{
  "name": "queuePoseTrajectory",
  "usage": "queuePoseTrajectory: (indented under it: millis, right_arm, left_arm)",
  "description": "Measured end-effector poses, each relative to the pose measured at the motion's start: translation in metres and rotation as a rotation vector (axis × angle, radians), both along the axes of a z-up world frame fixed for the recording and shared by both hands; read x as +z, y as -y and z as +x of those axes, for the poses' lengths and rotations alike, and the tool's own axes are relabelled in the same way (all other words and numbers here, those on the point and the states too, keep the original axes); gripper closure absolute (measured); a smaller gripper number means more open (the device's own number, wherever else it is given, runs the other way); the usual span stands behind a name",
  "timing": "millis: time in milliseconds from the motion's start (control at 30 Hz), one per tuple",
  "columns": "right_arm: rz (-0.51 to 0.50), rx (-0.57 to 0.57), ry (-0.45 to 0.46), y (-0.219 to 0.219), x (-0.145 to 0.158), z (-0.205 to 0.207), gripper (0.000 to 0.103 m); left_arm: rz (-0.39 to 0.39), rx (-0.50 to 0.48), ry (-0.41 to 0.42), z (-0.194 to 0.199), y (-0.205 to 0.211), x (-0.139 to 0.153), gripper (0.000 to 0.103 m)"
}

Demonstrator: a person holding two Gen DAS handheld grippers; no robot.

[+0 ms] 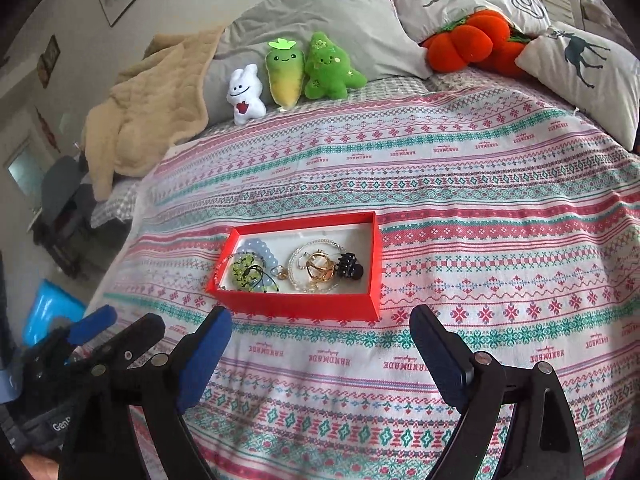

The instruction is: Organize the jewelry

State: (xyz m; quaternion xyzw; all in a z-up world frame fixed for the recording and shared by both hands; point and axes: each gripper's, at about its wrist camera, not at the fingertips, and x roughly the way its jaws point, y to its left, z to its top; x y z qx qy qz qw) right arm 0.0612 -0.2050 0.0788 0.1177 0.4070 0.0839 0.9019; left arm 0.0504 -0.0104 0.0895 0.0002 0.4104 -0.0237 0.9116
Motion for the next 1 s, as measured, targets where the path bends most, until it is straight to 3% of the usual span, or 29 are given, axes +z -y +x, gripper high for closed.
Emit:
queuePoseTrajectory:
  millis: [133, 200, 533, 733, 1000]
  right_arm:
    - [-0.053, 0.017, 0.04, -0.009, 0.009, -0.026, 0.011]
    - [-0.068, 0.02, 0.051, -0.01, 0.011, -0.042, 0.0]
    - [-0.172, 0.018, 0.104, -0.015, 0.012, -0.101, 0.0]
    - [-0.16, 0.008, 0.109, -0.006, 0.012, -0.116, 0.0]
    - [-0.174, 0.019, 0.129, -0.007, 0.013, -0.115, 0.0]
  left_arm:
    - [0.03, 0.011, -0.004, -0.026, -0.003, 0.0, 0.005]
    - [0.028, 0.033, -0.001, -0.039, -0.006, 0.0, 0.003]
    - [0.034, 0.057, 0.052, -0.092, -0.007, 0.001, 0.001]
    - [0.011, 0.034, 0.064, -0.097, -0.001, 0.003, 0.001]
    - [0.046, 0.034, 0.085, -0.093, 0.008, 0.003, 0.001]
